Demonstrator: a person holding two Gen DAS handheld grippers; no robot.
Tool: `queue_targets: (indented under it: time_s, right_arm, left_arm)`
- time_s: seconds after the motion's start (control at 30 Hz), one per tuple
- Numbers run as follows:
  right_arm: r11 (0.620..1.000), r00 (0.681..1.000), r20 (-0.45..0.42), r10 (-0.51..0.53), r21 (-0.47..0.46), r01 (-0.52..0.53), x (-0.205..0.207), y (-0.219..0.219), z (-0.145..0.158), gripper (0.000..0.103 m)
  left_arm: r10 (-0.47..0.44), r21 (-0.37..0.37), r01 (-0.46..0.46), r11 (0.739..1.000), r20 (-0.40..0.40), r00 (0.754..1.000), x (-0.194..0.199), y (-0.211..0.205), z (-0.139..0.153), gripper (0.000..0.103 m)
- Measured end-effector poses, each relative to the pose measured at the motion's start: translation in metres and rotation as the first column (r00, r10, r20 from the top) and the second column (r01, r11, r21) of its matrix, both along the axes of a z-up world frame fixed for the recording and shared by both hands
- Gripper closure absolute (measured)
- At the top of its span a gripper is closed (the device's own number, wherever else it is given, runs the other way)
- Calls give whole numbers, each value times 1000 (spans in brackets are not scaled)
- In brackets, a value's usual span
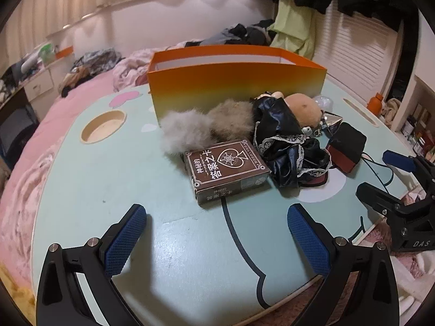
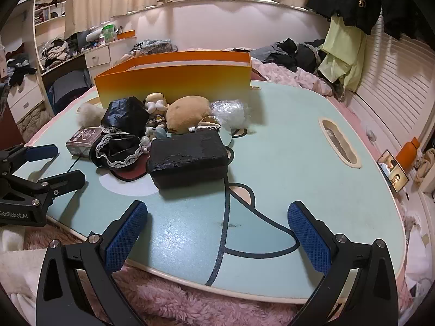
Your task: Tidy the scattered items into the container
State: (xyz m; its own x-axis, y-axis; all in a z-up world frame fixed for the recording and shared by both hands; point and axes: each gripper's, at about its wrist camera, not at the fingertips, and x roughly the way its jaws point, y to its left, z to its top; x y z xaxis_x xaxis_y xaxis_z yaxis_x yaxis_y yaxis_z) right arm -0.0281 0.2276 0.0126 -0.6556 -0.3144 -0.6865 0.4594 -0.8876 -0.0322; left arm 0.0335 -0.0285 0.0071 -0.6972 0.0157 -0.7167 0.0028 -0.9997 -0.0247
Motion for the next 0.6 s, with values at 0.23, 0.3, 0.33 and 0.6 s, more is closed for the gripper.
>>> queue_targets:
  time_s: [0.23,0.3,0.33,0.6]
  right_arm:
    - [1000,1000,-12,13,-10,-13,1,2,0,0]
    - [1000,1000,-13,15,-12,-15,1,2,0,0]
    - [1000,1000,-13,15,-12,-16,1,2,0,0]
    - [1000,1000,-18,15,-16,-16,1,2,0,0]
  left_arm:
    - [-36,73,39,997,-30,999,5,-8,6,0]
    - [-22,92,28,995,-58,998,8,-17,10,0]
    - [-16,87,23,996,-76,997,9,-20,12,1]
    - [1,47,8,999,-175,984,8,-36,21,6]
